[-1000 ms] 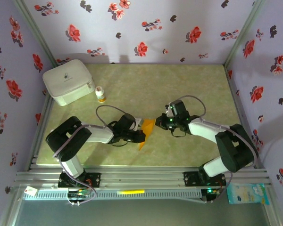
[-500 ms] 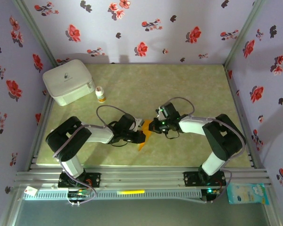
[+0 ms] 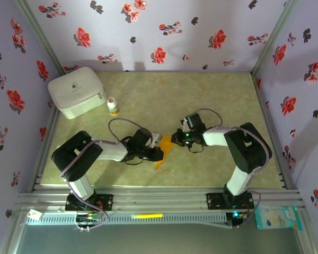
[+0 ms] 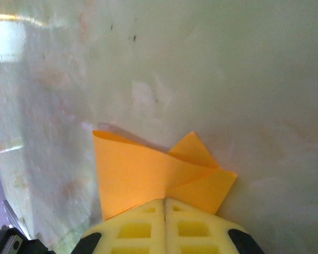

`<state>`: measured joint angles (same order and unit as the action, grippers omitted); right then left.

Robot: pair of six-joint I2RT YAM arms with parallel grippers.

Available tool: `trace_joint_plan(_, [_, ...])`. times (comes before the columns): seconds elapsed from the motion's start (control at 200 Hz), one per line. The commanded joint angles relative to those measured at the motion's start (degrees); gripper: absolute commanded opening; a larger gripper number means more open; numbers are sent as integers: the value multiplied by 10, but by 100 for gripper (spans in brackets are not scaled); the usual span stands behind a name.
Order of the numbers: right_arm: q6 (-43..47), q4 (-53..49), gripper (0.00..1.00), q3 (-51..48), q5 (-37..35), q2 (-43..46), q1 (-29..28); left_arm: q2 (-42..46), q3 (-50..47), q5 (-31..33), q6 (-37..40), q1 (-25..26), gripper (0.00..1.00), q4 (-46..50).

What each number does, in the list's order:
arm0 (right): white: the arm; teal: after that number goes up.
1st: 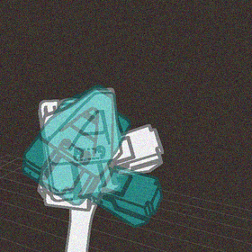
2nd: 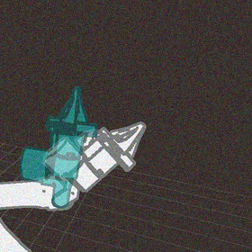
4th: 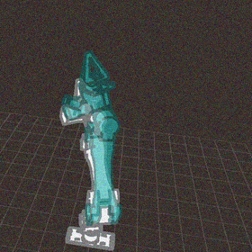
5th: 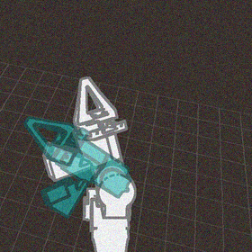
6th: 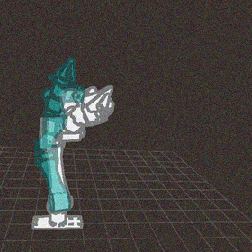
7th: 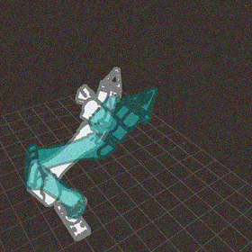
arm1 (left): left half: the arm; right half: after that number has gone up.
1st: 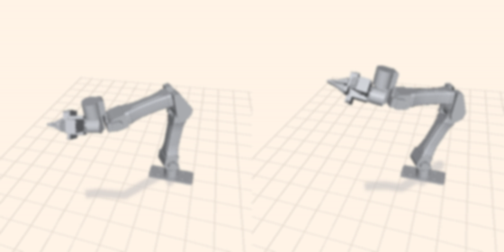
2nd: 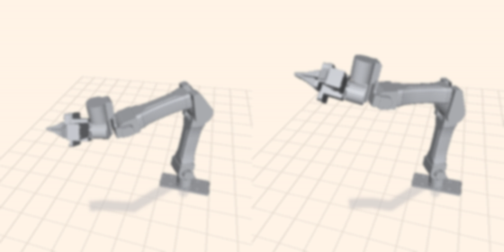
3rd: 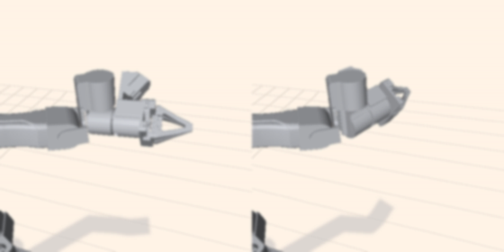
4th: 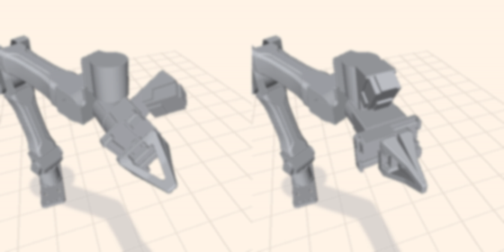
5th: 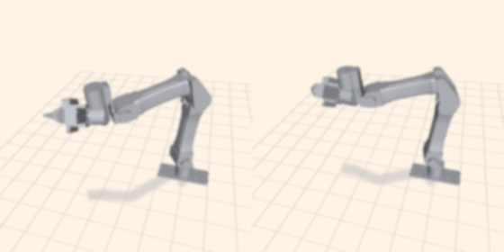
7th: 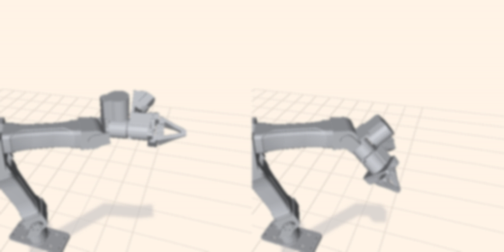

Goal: Fold a paper plane with a square sheet of paper (pick it up from the middle)
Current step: Perform the fifth fold on the wing at the bottom-center of the table.

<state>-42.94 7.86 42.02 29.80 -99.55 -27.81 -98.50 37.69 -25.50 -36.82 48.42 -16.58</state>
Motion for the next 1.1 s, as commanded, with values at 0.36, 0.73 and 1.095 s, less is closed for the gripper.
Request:
trace_joint_plan(0.36, [-14,-13,3,30,-65,3,57,-17,-40,5,8,9,0,102])
trace_joint_plan(0.73, [-39,8,9,-18,-31,117,9,-1,-35,9,2,9,0,102])
trace_joint_plan(1.095, [-86,83,2,-48,-9,51,-66,5,-32,13,0,9,0,101])
